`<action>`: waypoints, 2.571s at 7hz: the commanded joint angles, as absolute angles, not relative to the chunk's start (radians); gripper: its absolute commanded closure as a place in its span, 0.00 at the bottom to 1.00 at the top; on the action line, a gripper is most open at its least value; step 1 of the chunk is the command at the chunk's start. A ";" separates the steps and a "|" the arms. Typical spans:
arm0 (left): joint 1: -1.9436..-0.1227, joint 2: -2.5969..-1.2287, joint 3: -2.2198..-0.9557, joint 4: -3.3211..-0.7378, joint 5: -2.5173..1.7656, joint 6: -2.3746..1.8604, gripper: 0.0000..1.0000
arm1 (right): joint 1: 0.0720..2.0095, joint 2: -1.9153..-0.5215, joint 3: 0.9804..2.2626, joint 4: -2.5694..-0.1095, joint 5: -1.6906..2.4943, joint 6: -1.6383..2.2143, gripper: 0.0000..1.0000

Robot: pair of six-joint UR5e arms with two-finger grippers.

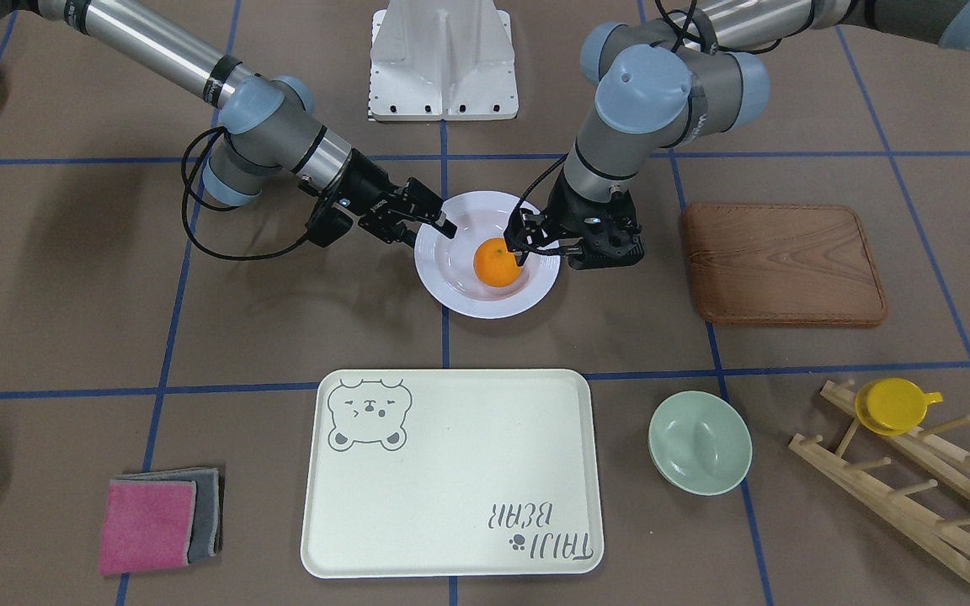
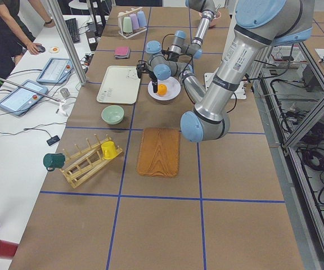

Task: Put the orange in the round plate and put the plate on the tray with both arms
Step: 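Slide the plate with the right gripper onto the bear tray while the left arm retracts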

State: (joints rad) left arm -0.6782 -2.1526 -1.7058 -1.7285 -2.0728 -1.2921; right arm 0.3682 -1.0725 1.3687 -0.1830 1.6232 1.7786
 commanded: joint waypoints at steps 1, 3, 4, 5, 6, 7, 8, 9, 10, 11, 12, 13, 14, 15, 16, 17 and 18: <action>-0.770 -2.091 -1.747 -1.727 -2.169 -1.191 0.01 | 0.376 -1.063 1.370 -0.123 1.606 1.825 0.89; -0.821 -2.037 -1.784 -1.727 -2.198 -1.103 0.01 | 0.380 -1.062 1.370 -0.120 1.606 1.829 0.93; -0.827 -2.034 -1.790 -1.727 -2.198 -1.098 0.01 | 0.380 -1.062 1.370 -0.117 1.606 1.829 0.98; -0.830 -2.031 -1.795 -1.727 -2.198 -1.097 0.01 | 0.385 -1.062 1.368 -0.095 1.603 1.842 0.99; -0.842 -2.017 -1.802 -1.727 -2.200 -1.086 0.02 | 0.397 -1.062 1.370 -0.068 1.576 1.900 0.99; -0.866 -1.987 -1.807 -1.727 -2.198 -1.021 0.02 | 0.412 -1.062 1.368 -0.067 1.516 1.949 0.99; -0.903 -1.956 -1.807 -1.727 -2.198 -0.935 0.02 | 0.429 -1.057 1.339 -0.071 1.441 1.991 0.99; -0.938 -1.928 -1.804 -1.727 -2.198 -0.854 0.02 | 0.448 -1.014 1.257 -0.077 1.361 2.040 0.99; -0.955 -1.916 -1.798 -1.727 -2.197 -0.806 0.02 | 0.462 -0.976 1.188 -0.128 1.260 2.098 0.99; -0.957 -1.914 -1.796 -1.727 -2.195 -0.801 0.02 | 0.471 -0.938 1.184 -0.240 1.246 2.121 0.99; -0.960 -1.914 -1.796 -1.727 -2.195 -0.799 0.02 | 0.472 -0.907 1.184 -0.350 1.197 2.170 0.97; -0.960 -1.914 -1.795 -1.727 -2.194 -0.799 0.02 | 0.472 -0.888 1.184 -0.426 1.175 2.184 0.95; -0.960 -1.914 -1.793 -1.727 -2.194 -0.799 0.02 | 0.474 -0.887 1.184 -0.464 1.158 2.186 0.89; -0.960 -1.914 -1.793 -1.727 -2.194 -0.801 0.02 | 0.472 -0.885 1.184 -0.512 1.146 2.187 0.83; -0.960 -1.914 -1.793 -1.727 -2.194 -0.799 0.02 | 0.474 -0.882 1.184 -0.524 1.143 2.189 0.52; -0.960 -1.914 -1.793 -1.727 -2.194 -0.799 0.02 | 0.476 -0.881 1.198 -0.529 1.153 2.194 0.14; -0.960 -1.914 -1.793 -1.727 -2.192 -0.801 0.02 | 0.485 -0.906 1.256 -0.541 1.274 2.109 0.00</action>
State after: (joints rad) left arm -0.9603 -1.9144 -1.7933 -1.7273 -2.1932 -0.7997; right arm 0.4775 -0.8882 1.2090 -0.5280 1.1825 2.1698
